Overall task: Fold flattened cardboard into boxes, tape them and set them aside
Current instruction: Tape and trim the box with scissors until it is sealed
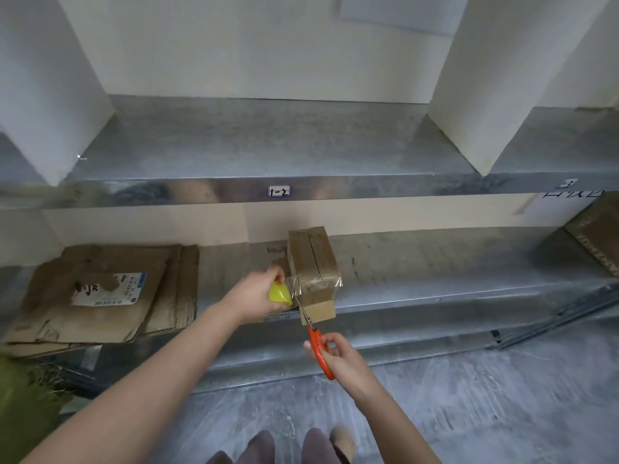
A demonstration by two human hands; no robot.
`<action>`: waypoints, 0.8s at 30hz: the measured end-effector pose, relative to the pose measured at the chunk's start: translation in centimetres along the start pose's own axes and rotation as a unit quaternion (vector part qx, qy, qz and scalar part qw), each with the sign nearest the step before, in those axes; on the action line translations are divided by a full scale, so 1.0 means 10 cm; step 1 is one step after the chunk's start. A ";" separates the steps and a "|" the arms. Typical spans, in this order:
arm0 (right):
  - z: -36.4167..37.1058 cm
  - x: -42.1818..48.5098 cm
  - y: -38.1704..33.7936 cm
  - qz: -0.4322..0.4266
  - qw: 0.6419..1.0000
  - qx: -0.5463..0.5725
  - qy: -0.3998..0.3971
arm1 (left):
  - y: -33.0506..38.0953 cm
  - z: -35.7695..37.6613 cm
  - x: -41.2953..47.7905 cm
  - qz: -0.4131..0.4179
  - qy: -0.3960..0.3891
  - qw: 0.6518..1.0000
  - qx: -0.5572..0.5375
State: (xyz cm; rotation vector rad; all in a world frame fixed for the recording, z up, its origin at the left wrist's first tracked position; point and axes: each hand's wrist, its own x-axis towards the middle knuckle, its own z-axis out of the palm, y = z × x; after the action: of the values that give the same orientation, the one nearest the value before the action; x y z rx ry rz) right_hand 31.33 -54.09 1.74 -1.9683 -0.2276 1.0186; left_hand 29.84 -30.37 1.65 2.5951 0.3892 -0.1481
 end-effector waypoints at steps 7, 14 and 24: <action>0.05 0.07 -0.05 0.014 0.999 0.036 0.020 | 0.02 0.00 0.00 0.013 0.003 1.000 -0.003; 0.02 0.12 -0.06 0.005 0.998 0.045 0.039 | 0.05 0.01 0.00 0.015 0.010 1.000 0.008; -0.03 0.20 -0.01 -0.019 0.998 0.040 0.054 | 0.08 -0.01 -0.02 0.003 0.001 1.000 0.008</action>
State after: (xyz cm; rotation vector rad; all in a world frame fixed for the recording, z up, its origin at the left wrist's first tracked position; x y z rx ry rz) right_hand 32.85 -53.19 0.75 -1.9319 -0.1608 0.8819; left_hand 29.91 -31.06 2.18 2.6123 0.3836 -0.1465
